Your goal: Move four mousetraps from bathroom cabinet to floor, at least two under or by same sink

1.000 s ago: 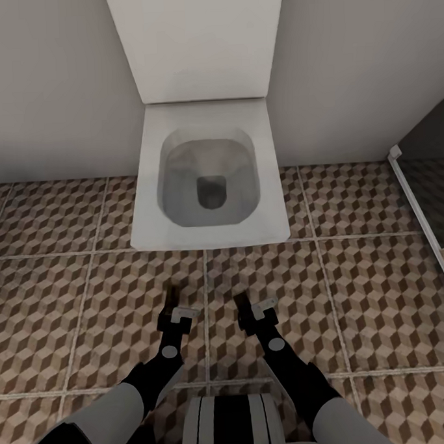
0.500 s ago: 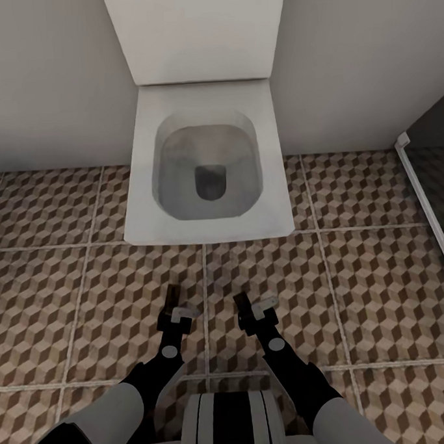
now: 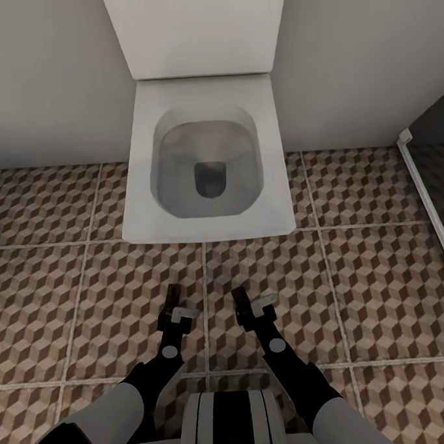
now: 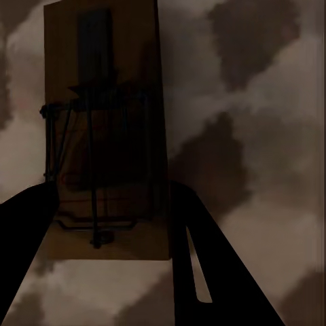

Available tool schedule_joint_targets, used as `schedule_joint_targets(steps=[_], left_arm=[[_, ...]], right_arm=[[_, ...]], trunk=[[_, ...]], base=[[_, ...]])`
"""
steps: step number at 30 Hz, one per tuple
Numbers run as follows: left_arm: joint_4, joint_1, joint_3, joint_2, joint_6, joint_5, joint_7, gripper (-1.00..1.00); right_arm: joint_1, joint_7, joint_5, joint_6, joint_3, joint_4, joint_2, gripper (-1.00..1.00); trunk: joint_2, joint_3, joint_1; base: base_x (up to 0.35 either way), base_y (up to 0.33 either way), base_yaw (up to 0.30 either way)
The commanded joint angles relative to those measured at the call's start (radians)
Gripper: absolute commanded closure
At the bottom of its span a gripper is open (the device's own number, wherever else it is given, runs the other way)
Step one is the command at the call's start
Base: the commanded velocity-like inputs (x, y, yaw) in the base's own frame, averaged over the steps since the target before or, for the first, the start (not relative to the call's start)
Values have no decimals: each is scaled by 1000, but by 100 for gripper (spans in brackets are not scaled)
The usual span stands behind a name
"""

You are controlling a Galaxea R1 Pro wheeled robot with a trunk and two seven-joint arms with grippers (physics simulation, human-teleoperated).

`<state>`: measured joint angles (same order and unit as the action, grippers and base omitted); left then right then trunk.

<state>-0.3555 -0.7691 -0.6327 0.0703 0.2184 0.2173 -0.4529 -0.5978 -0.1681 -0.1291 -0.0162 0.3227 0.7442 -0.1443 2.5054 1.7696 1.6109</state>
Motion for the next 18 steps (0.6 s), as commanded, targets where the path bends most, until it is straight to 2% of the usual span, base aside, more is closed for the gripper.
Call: schedule_joint_targets(steps=[1, 18], left_arm=[[1, -1, -9, 0, 5, 10, -5, 100], [0, -1, -10, 0, 6, 10, -3, 100]], right_arm=[[0, -5, -6, -6, 2, -1, 0, 100], [-9, 1, -38, -17, -1, -8, 8, 100]], trunk=[[0, 0, 0], [0, 1, 0]], base=[[0, 0, 0], [7, 0, 0]])
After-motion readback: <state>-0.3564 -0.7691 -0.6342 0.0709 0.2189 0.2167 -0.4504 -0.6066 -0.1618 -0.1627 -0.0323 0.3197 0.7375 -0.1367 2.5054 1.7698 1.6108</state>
